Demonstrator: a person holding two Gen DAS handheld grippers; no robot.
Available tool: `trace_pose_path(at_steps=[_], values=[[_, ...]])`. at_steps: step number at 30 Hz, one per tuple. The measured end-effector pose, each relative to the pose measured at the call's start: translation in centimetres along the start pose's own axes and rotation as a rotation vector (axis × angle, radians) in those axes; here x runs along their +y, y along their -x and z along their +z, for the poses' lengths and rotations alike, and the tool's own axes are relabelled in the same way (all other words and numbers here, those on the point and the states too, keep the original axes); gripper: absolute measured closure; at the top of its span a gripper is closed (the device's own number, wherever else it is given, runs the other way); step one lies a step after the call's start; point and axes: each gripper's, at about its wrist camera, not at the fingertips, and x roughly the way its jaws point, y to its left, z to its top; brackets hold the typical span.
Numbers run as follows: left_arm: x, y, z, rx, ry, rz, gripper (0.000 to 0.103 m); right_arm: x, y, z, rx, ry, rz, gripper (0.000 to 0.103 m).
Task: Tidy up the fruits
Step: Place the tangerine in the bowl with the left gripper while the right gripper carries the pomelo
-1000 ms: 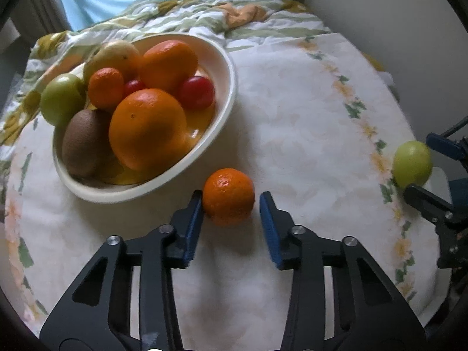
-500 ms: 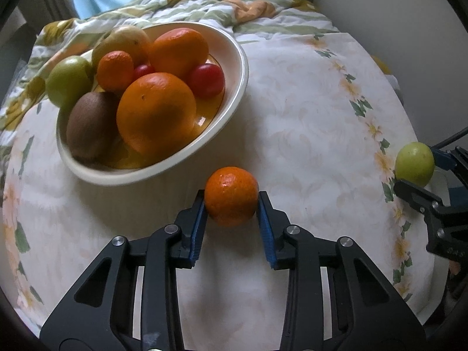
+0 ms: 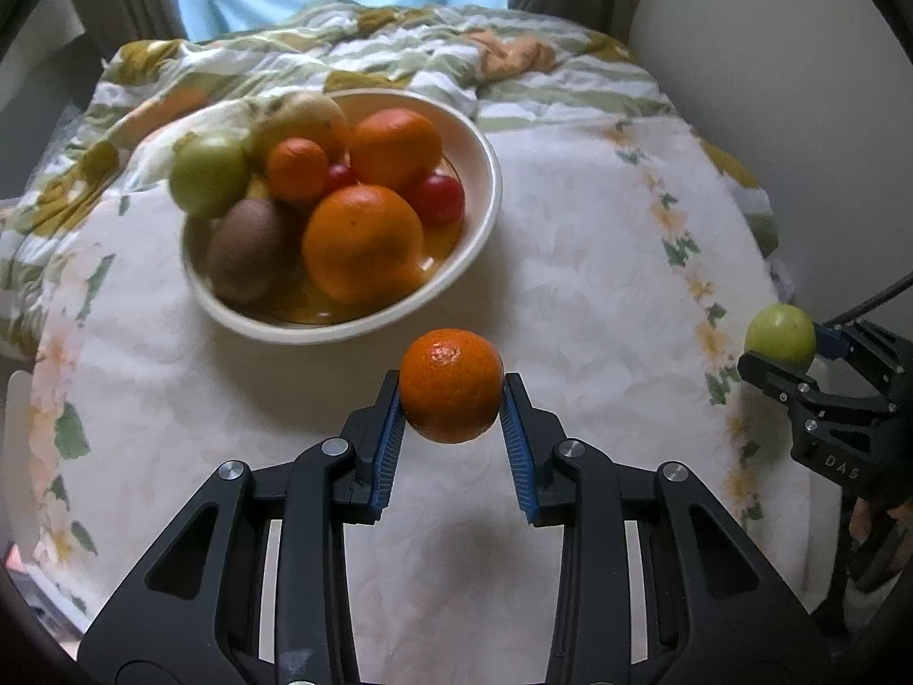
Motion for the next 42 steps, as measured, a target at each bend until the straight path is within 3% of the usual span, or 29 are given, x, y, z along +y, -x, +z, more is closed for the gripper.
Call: trace_pose_path(at_steps=[11,21,29,42], values=[[1.7,5.5,0.8,-0.093,0.041,0.008,0.063,2.0,4.5,2.8,-0.096,0.031,0.054,0.053],[5.5,7.7,4.7,-0.155,0.031,-0.027,0.063,5.7,6.5,6.4,-0.165,0.044,0.083,0.053],[8.2,6.7,8.0,-0.147,-0.034,-0.071,0.063,8.4,6.1,9.2,-0.183,-0.003,0.072,0.053],[10.4,0.5,10.6,-0.046,-0.158,-0.171,0.063,11.1,2.8,11.3,-0.159,-0.111,0.028,0.053]])
